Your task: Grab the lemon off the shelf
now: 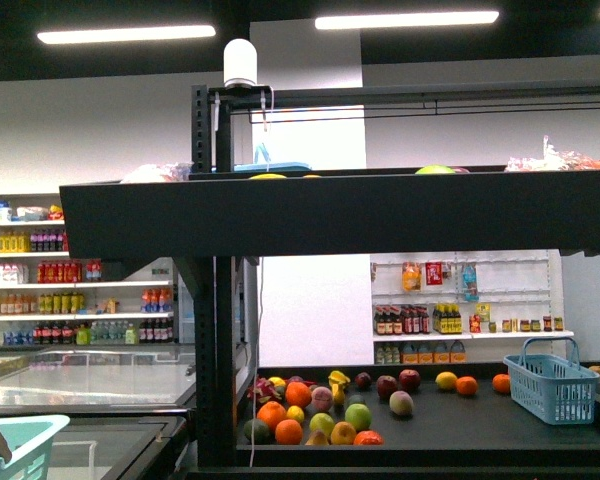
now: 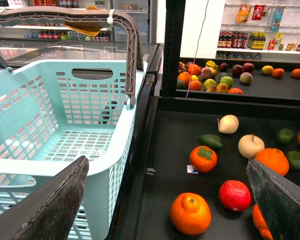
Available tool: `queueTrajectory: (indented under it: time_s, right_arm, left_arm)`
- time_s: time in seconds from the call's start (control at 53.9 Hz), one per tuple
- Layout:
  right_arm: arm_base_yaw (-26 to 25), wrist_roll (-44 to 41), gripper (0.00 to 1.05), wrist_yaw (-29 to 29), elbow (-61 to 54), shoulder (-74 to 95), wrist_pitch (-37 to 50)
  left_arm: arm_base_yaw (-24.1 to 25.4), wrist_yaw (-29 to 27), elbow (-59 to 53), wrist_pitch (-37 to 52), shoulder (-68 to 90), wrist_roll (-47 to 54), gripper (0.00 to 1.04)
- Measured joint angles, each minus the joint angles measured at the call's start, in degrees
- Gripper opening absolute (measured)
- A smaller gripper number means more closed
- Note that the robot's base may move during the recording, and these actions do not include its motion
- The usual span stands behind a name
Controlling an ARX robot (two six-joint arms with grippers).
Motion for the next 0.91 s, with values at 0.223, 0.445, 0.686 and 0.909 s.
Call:
queueTrajectory:
  time_s: [0.223,0.445,0.686,0.909]
  right_arm:
    - [0.0,0.0,0.97,0.0,0.0,0.0,0.0]
    - [0.0,0.0,0.97,0.0,0.0,0.0,0.0]
    - [0.0,0.0,0.97,0.0,0.0,0.0,0.0]
    - [0.0,0.0,0.97,0.0,0.0,0.0,0.0]
  left_arm:
    - [13.6,23.2,9.1,-0.3,17.3,-33.8,0.97]
    - [24.9,33.3,24.0,10.8,39.4,-56.0,0.97]
    - [31.3,33.9,36.8,16.3,62.6,-65.9,0.97]
    - [30.8,33.0,44.0,22.4,75.1,-70.6,0.97]
